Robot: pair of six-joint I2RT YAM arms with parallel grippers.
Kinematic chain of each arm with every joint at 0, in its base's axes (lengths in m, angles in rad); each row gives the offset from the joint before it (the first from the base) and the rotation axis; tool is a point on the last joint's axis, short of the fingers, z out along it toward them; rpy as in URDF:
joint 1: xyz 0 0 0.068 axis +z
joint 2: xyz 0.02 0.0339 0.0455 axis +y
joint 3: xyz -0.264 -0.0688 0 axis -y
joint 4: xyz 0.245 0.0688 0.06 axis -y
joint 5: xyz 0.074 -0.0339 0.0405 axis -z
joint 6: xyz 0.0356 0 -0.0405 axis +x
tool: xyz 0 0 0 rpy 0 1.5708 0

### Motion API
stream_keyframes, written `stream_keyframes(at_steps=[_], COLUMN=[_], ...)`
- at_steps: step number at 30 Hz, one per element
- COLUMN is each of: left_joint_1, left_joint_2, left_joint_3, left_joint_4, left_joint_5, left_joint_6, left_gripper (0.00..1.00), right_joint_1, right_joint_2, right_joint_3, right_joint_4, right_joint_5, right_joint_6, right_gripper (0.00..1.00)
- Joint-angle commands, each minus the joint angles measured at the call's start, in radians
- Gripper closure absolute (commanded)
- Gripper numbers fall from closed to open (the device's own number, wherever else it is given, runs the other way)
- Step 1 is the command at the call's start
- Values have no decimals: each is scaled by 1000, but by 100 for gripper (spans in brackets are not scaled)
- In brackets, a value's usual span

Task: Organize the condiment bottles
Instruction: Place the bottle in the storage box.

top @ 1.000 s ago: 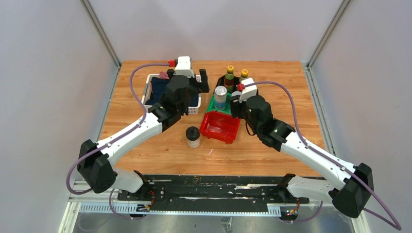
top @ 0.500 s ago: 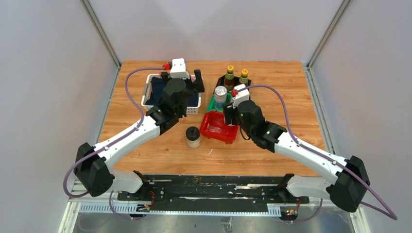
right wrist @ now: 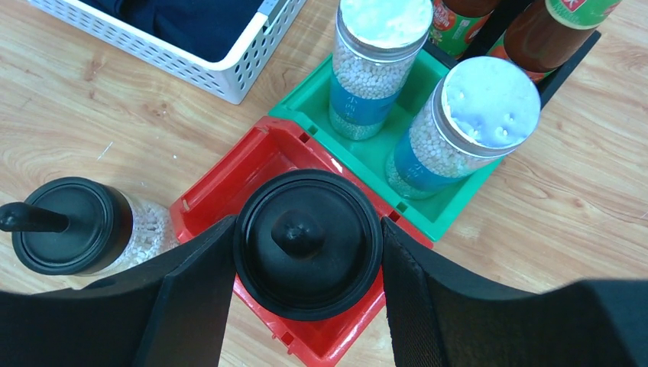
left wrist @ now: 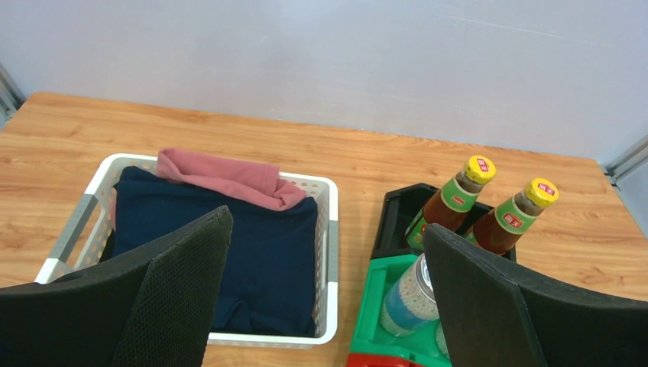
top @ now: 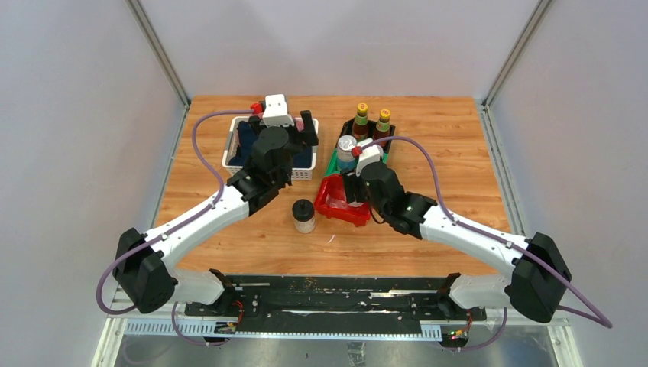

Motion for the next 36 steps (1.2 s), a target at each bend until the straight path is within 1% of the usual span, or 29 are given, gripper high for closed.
stream_keyframes(at_steps=[1,11,30,36], left_joint_1=[-8,-8,-8,-8], left_joint_2=[-27,-35,-31,-30], left_joint_3=[-21,-40,-55,-56], left_joint_4=[45,59,73,76], left_joint_5=[-41,-57,-60,-63], left_joint_6=[0,-11,-21,-15], left_gripper=[0,0,0,0], right_joint_1=[22,22,22,22], right_joint_2=[3,15,52,65], right_joint_3=[-28,-100,-256,-260], right_joint_4=[62,105,321,326], right_joint_5=[7,13,62,92], right_joint_6=[29,45,73,78], right_gripper=[100,100,100,100])
